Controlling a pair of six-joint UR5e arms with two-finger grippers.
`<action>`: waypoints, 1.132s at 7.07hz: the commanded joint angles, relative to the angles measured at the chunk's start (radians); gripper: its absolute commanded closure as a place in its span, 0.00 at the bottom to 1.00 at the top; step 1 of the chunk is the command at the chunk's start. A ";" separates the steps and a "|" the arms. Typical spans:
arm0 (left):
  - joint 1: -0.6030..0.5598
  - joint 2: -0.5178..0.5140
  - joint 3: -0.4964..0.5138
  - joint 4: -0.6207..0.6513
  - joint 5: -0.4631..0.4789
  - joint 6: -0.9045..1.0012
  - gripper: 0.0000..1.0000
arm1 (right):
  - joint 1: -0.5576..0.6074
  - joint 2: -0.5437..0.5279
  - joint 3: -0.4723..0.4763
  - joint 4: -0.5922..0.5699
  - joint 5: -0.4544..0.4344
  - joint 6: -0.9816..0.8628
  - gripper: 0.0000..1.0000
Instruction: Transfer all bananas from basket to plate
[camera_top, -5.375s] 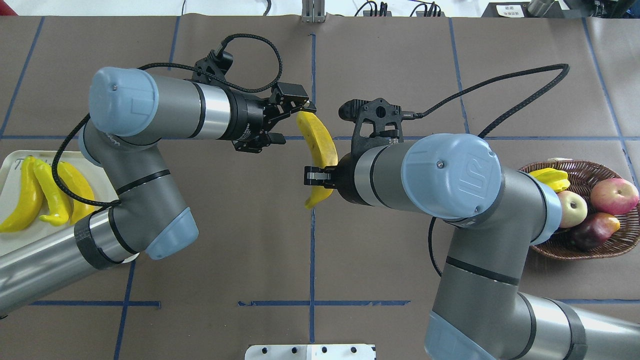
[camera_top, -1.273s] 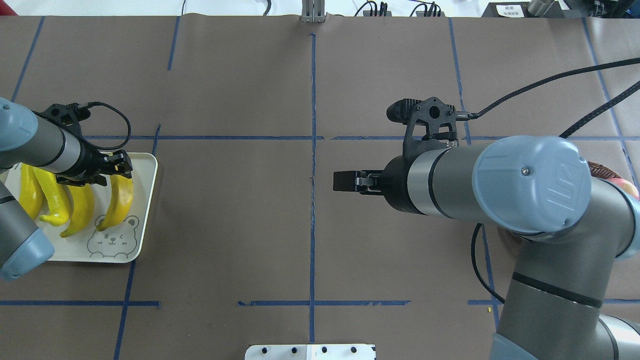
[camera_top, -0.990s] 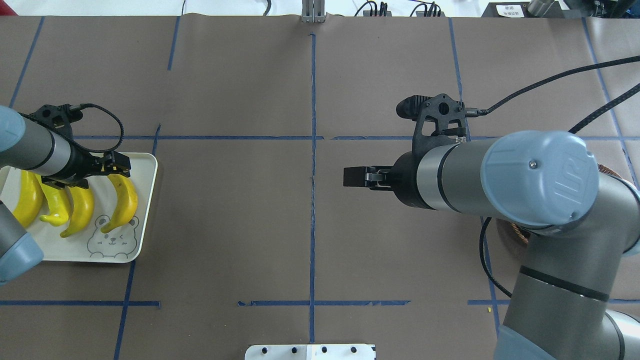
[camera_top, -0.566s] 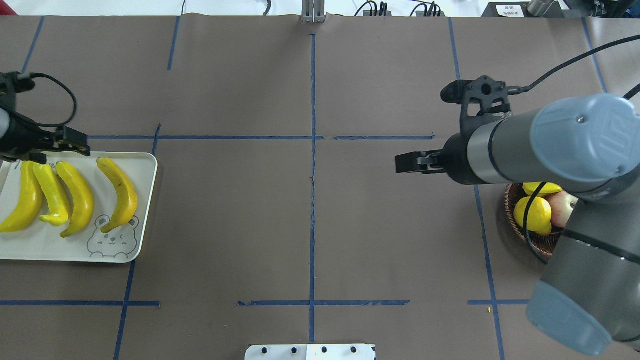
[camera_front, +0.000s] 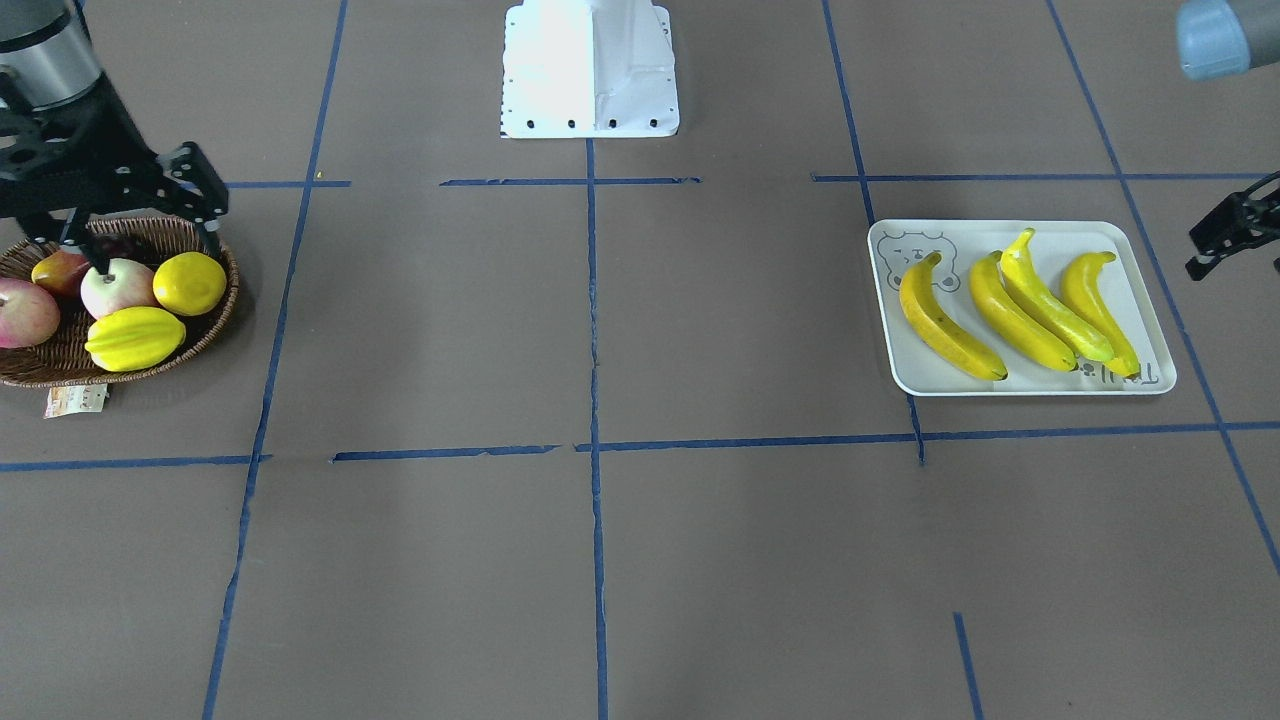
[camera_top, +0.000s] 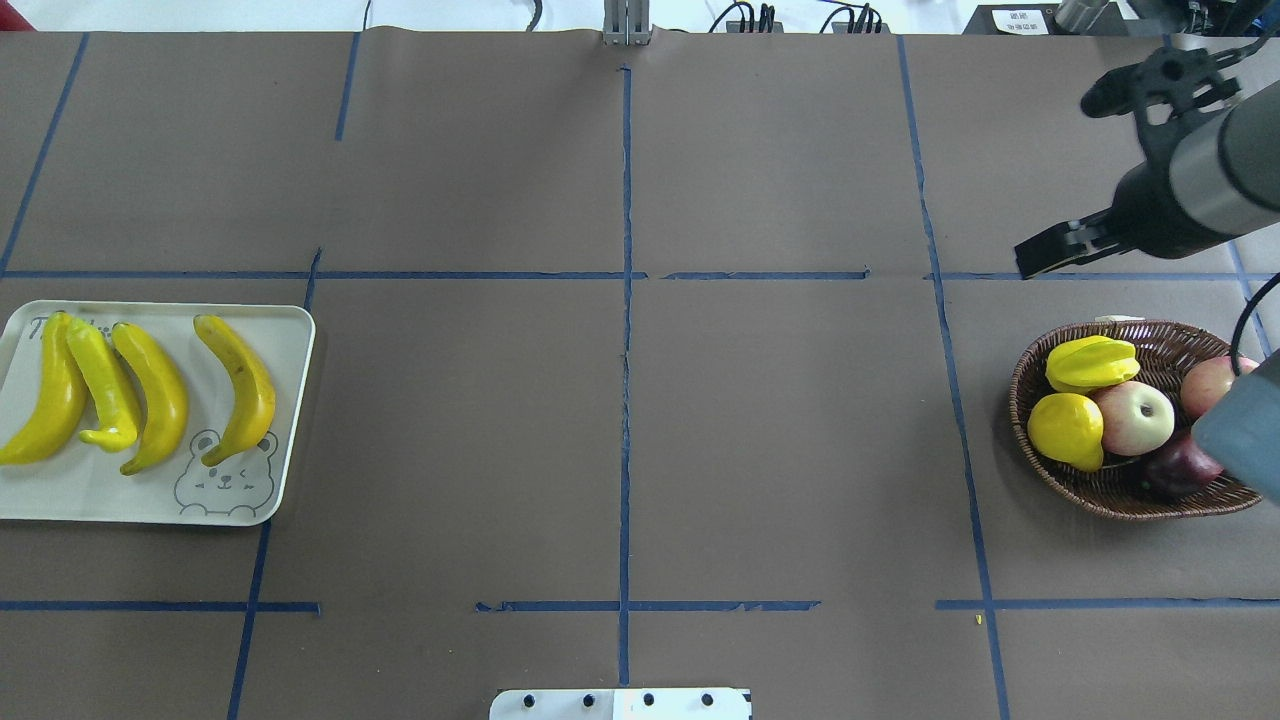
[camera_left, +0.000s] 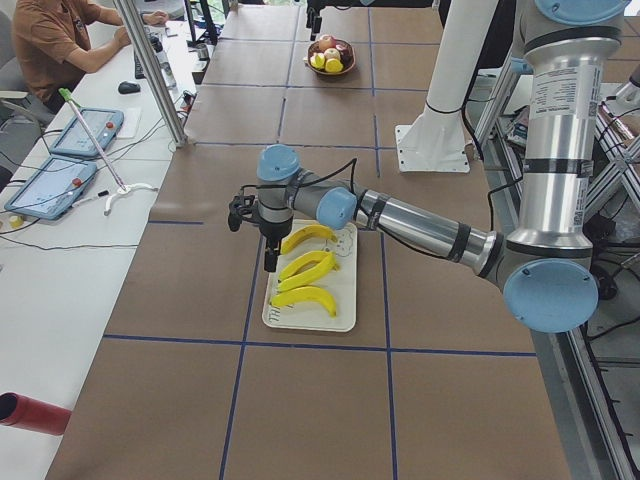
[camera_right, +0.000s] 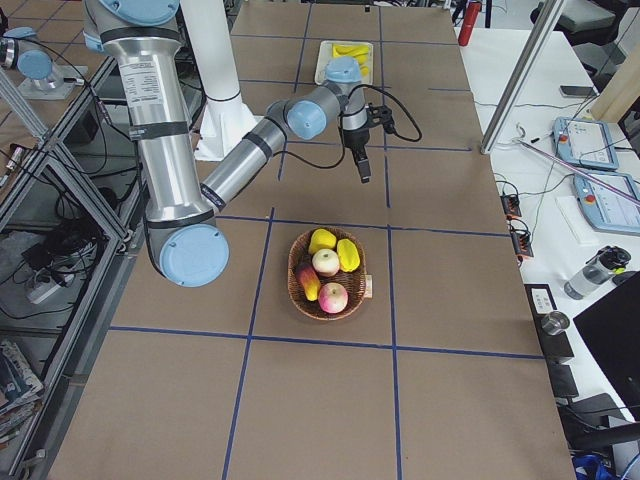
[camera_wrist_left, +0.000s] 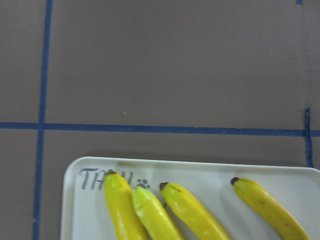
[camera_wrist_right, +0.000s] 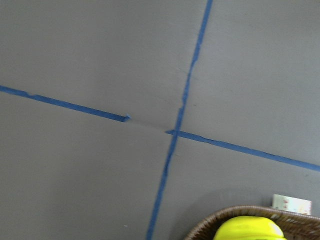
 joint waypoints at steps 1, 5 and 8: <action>-0.161 0.009 0.050 0.145 -0.070 0.267 0.00 | 0.233 -0.043 -0.145 -0.003 0.198 -0.308 0.00; -0.220 0.080 0.090 0.182 -0.075 0.395 0.01 | 0.606 -0.106 -0.545 0.000 0.419 -0.907 0.00; -0.218 0.109 0.107 0.171 -0.077 0.387 0.00 | 0.619 -0.117 -0.564 0.000 0.346 -0.902 0.00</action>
